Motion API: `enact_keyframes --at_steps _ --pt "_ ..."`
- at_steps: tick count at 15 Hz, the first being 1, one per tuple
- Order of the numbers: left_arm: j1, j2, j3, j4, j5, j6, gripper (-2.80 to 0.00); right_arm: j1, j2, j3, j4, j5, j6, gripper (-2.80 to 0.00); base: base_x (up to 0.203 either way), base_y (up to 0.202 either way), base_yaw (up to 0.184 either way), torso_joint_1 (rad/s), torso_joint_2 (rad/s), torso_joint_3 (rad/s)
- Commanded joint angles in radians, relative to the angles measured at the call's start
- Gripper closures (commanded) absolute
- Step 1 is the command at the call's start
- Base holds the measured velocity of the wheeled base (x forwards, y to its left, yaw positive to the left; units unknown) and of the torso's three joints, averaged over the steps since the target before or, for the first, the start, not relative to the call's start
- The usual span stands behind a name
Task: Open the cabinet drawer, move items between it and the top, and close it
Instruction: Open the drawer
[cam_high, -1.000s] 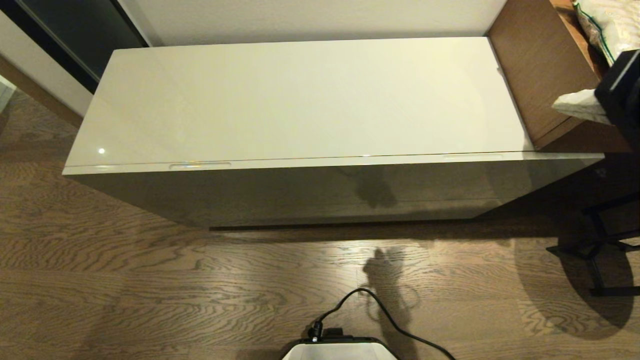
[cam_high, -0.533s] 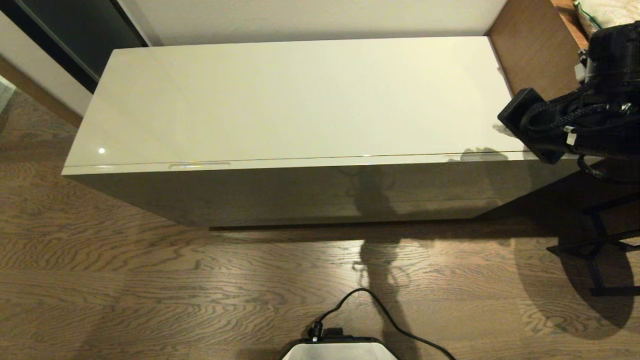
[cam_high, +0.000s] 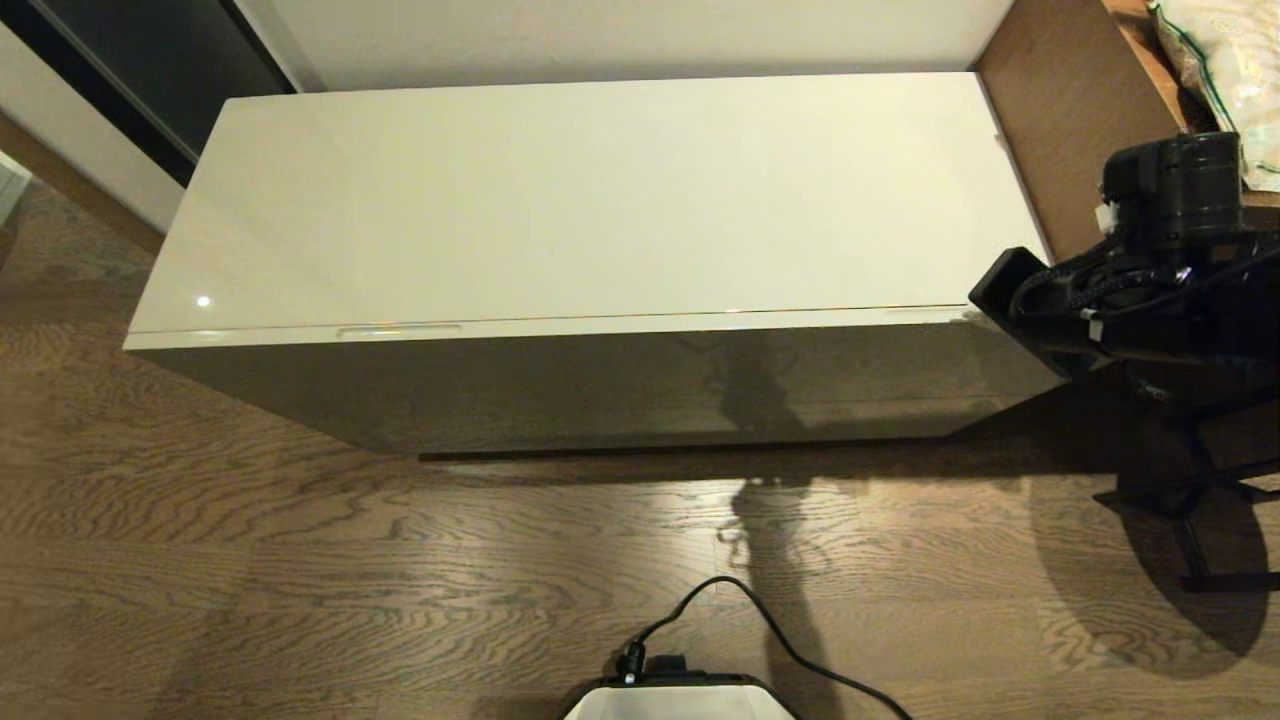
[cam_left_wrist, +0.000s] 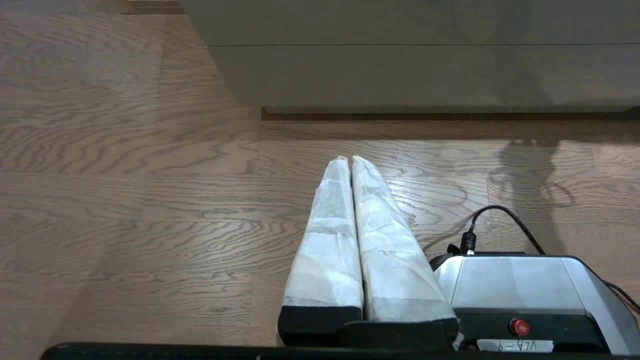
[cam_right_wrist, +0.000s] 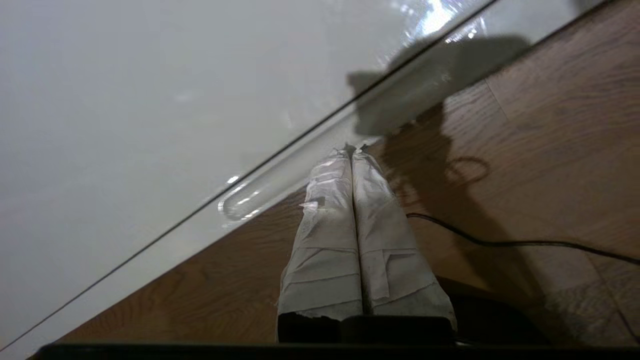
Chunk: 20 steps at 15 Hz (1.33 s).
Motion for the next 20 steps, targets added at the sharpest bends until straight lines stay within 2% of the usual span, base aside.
enact_keyframes --at_steps 1,8,12,16,18,20 --pt "0.0 0.0 0.0 0.0 0.0 0.0 0.0 -0.01 0.027 0.008 -0.001 0.0 0.005 0.0 0.0 0.0 0.0 0.0 0.0 0.0" --pt "0.0 0.0 0.0 0.0 0.0 0.0 0.0 -0.01 0.024 -0.004 -0.022 0.018 0.031 0.0 0.0 0.0 0.0 0.0 0.0 0.0" --pt "0.0 0.0 0.0 0.0 0.0 0.0 0.0 -0.022 -0.041 -0.106 0.13 0.053 0.033 0.0 0.0 0.0 0.0 0.0 0.0 0.0" --pt "0.0 0.0 0.0 0.0 0.0 0.0 0.0 -0.027 0.021 -0.108 0.13 0.048 0.074 0.0 0.0 0.0 0.0 0.0 0.0 0.0" --pt "0.0 0.0 0.0 0.0 0.0 0.0 0.0 -0.046 0.072 -0.114 0.127 0.054 0.136 0.0 0.0 0.0 0.0 0.0 0.0 0.0" --pt "0.0 0.0 0.0 0.0 0.0 0.0 0.0 -0.052 0.083 -0.109 0.088 0.072 0.145 0.0 0.0 0.0 0.0 0.0 0.0 0.0"
